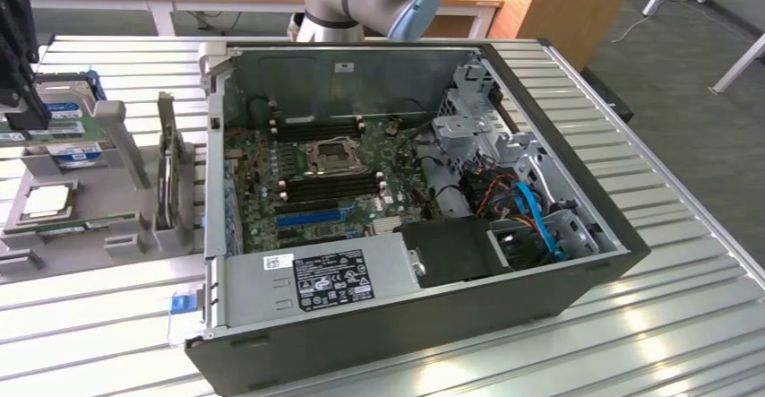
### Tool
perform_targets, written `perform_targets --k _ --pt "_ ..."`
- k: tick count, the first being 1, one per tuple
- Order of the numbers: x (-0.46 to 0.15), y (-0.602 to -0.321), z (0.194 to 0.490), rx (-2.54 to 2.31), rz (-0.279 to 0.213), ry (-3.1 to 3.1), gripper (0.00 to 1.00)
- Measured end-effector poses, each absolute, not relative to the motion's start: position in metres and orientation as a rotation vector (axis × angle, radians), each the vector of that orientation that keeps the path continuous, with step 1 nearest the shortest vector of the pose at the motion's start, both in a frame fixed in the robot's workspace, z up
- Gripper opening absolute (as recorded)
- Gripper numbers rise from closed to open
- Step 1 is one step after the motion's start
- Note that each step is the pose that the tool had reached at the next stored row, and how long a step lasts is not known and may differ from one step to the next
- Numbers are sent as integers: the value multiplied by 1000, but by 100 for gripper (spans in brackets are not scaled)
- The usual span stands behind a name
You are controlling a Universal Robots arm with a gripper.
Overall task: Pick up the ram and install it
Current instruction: 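Pick up the ram and move it above insertion slot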
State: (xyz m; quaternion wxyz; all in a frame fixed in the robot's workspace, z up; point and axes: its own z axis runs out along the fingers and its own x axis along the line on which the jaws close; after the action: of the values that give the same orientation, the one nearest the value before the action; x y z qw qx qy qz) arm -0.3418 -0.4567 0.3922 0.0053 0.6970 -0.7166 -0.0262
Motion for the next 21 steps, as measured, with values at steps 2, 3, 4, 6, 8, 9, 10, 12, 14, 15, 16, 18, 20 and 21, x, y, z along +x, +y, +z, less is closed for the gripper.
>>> perform_targets --k 2,3,4,6,8,9,10,12,14,15,16,18,20,21 --pt "-339 -457 392 2182 -82 -2244 12" --pt "-338 -457 392 2182 -82 -2244 12" --pt "-336 -457 392 2182 -82 -2244 12" --pt "-334 -457 392 2182 -82 -2244 12" --pt "-331 -457 392 2182 -82 -2244 12" --pt "-330 -457 392 2182 -82 -2244 12" --pt "-329 -457 392 2182 -82 -2244 12" --pt "-326 -457 392 2182 -82 -2244 12" --pt "-324 -457 392 2182 -82 -2244 12" --pt "-323 -457 392 2182 -82 -2244 12" --pt "-321 -457 392 2182 -82 -2244 12" --pt "-319 -457 392 2182 -82 -2244 12" --pt "-316 -457 392 2182 -82 -2244 12" --pt "-314 -457 392 2182 -82 -2244 12"
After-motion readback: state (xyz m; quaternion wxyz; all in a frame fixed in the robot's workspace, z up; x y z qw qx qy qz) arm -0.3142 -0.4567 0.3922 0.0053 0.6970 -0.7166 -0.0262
